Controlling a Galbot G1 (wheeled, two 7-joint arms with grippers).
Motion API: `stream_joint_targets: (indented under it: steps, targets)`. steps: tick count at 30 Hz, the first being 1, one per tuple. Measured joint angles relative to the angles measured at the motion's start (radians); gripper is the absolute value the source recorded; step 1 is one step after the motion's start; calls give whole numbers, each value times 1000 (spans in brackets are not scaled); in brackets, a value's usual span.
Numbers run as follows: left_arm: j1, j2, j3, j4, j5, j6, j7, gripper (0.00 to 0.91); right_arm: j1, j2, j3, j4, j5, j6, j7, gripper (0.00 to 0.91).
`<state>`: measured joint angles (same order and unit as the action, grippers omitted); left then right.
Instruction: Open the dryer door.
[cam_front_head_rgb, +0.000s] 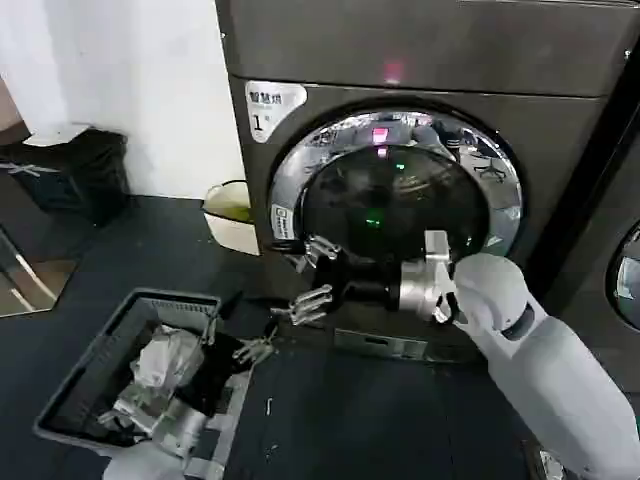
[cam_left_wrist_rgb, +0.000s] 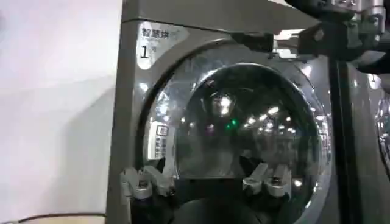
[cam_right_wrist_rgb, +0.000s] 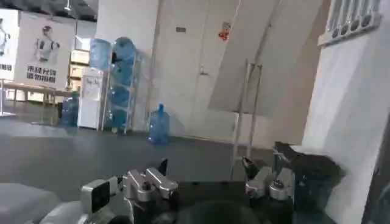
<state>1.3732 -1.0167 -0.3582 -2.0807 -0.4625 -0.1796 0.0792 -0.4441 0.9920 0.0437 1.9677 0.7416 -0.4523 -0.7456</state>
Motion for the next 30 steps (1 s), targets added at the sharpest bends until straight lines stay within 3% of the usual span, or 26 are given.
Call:
stream_joint_targets:
  steps: [16,30]
  targets:
    - [31,-1,-1,-13,8,21,-7,907,-24,21,-18,-204,-129,164,22,907]
    - [67,-9,-39,-31,4,17,-8,907,1,52,-39,-364,-166,229,82,907]
